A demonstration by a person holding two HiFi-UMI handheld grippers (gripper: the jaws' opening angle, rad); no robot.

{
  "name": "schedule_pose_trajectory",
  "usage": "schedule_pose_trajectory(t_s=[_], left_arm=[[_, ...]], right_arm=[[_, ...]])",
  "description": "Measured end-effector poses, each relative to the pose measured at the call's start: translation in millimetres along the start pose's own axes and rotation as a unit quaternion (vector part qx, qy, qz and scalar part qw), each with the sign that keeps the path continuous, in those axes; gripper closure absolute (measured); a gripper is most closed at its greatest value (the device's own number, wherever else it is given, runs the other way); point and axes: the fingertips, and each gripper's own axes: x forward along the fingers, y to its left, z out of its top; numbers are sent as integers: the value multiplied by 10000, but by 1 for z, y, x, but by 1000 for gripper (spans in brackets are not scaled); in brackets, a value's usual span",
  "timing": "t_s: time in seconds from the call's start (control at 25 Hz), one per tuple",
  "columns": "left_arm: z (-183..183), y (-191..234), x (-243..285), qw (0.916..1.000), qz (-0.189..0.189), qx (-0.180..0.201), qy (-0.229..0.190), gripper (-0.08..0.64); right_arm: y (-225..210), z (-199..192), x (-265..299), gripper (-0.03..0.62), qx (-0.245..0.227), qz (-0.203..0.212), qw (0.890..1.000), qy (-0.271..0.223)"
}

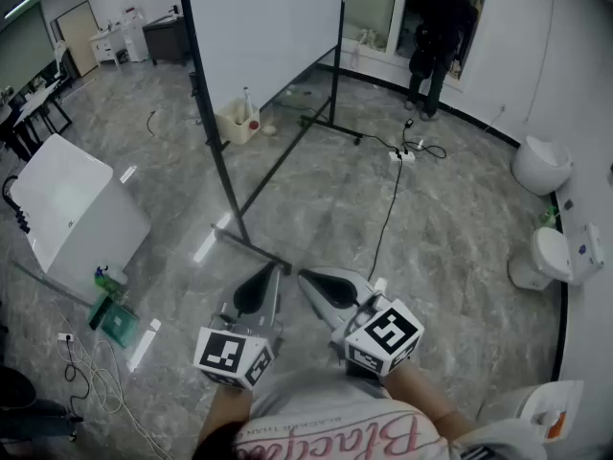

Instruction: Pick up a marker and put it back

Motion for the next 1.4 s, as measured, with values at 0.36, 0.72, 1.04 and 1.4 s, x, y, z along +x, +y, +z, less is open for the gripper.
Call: schedule_pose_trajectory(t_s=[0.36, 0.72, 1.04, 1.4], left_arm=[[-1, -7, 1, 9998, 168, 55, -65, 560], [-5, 6, 2, 9992, 387, -56, -84, 560], [-17, 44, 39, 9995, 224, -203, 46, 560], [-1, 124, 115, 9997, -190, -143, 69, 560]], right_arm=[[-4, 1, -7, 592, -32, 121, 9999, -74], [-6, -4, 1, 591, -7, 291, 9996, 43], [-35, -15, 36, 591, 145, 205, 9995, 206], [-99, -2, 124, 591, 352, -152, 9992, 116]])
